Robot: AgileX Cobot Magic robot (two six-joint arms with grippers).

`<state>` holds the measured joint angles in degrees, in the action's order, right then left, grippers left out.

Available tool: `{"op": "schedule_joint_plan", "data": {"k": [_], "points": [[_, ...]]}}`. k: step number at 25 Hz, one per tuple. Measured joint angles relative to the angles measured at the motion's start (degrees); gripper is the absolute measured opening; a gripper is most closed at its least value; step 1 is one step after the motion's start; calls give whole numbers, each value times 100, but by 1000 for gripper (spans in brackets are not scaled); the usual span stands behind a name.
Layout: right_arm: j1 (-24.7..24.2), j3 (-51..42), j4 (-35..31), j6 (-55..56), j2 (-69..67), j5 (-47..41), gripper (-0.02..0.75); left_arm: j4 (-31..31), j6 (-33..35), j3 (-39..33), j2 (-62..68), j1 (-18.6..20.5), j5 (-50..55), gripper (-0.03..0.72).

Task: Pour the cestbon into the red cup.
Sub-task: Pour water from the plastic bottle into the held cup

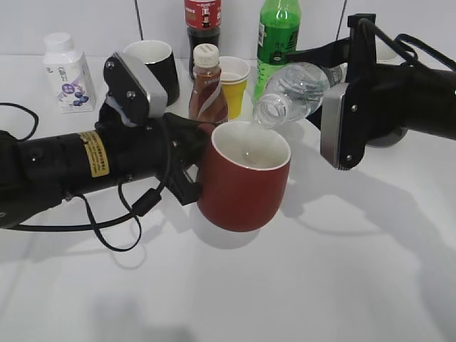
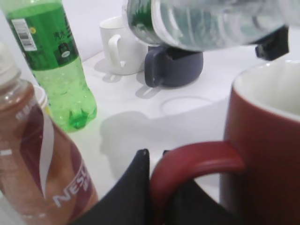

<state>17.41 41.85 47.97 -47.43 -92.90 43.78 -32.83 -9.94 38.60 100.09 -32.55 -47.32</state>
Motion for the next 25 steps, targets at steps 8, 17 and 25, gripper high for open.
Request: {"op": "schedule_joint_plan", "data": {"k": [8, 17, 25], "points": [[0, 10, 0, -405, 0, 253, 479, -68, 0, 0, 0, 0, -170, 41], [0, 16, 0, -759, 0, 446, 479, -92, 0, 0, 0, 0, -170, 41], [0, 21, -1, -1042, 0, 596, 479, -200, 0, 0, 0, 0, -204, 41]]}}
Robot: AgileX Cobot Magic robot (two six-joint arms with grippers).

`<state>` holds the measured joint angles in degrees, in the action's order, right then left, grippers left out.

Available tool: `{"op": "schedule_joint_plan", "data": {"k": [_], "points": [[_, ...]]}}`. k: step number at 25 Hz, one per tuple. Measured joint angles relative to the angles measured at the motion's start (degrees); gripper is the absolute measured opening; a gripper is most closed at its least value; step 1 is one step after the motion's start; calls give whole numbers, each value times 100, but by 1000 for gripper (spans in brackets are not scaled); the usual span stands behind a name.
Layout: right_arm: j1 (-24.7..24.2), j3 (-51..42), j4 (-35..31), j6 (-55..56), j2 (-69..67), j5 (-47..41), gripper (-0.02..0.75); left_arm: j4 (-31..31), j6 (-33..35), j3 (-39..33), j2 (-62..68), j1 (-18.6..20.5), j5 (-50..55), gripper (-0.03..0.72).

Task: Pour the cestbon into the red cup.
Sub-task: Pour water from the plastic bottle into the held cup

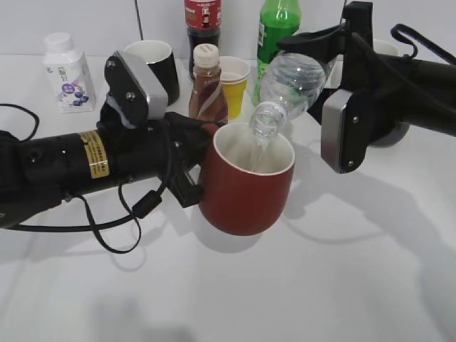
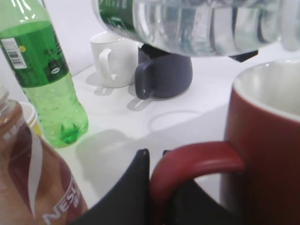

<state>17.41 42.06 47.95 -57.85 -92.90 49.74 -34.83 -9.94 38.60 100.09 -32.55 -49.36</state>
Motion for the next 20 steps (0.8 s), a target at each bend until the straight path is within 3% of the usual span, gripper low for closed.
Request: {"op": "schedule_joint_plan", "data": {"k": [20], "points": [[0, 0, -5, -603, 0, 37, 479, -433, 5, 0, 0, 0, -101, 41]]}}
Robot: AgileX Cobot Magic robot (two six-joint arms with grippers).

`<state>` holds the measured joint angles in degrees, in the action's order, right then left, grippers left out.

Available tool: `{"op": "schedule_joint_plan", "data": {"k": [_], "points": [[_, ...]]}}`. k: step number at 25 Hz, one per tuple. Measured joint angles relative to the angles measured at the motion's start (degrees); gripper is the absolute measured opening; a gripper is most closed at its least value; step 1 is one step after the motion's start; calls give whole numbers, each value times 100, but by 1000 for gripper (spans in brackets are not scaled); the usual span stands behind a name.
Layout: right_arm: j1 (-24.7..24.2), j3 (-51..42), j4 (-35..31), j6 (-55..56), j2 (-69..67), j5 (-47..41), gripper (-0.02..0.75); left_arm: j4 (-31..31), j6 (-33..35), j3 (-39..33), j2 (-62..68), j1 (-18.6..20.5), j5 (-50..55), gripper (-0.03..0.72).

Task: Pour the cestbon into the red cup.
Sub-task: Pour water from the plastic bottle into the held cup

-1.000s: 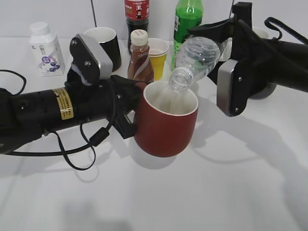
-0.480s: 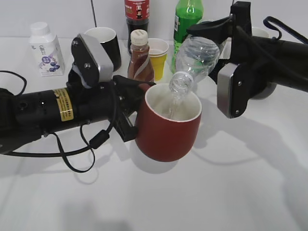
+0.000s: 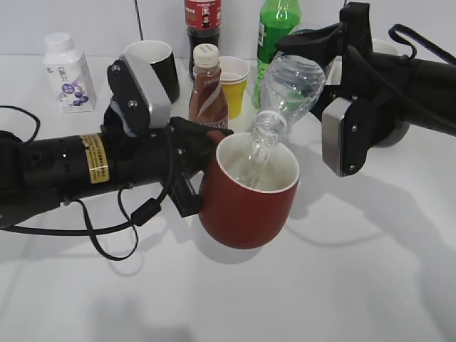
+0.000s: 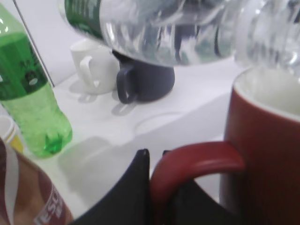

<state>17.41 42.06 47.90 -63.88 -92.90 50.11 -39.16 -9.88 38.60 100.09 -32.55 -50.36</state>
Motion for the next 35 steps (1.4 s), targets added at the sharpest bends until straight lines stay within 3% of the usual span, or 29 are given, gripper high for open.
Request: {"op": "schedule_joint_plan", "data": {"k": [35], "points": [[0, 0, -32, -210, 0, 112, 479, -10, 16, 0, 0, 0, 205, 41]]}}
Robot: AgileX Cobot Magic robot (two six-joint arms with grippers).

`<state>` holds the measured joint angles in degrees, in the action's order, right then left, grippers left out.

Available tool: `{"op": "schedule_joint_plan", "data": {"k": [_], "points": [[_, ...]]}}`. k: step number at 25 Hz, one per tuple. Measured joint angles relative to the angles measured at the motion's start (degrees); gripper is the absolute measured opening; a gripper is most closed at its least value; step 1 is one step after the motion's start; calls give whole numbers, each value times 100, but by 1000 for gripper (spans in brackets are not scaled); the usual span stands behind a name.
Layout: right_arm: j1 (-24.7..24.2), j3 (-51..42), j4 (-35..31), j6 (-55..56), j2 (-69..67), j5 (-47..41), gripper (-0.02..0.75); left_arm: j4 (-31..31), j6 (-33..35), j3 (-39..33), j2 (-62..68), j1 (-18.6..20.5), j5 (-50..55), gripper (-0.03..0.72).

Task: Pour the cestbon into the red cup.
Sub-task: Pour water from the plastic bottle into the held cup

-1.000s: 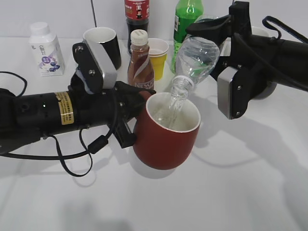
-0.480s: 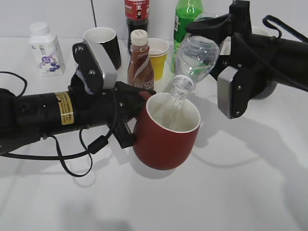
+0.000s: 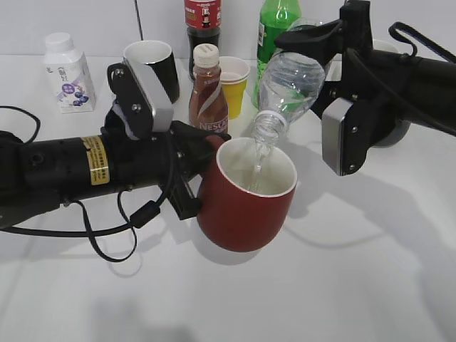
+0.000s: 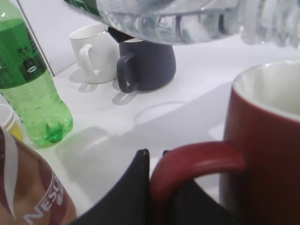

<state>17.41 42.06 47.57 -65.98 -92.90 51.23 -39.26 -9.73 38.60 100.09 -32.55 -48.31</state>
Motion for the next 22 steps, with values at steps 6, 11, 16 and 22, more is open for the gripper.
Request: {"op": "schedule_joint_plan", "data": {"k": [6, 11, 16, 22], "points": [[0, 0, -1, 0, 0, 3, 479, -5, 0, 0, 0, 0, 15, 41], [0, 0, -6, -7, 0, 3, 479, -5, 0, 0, 0, 0, 32, 41], [0, 0, -6, -7, 0, 3, 479, -5, 0, 0, 0, 0, 32, 41], [0, 0, -6, 3, 0, 3, 479, -5, 0, 0, 0, 0, 34, 41]]}}
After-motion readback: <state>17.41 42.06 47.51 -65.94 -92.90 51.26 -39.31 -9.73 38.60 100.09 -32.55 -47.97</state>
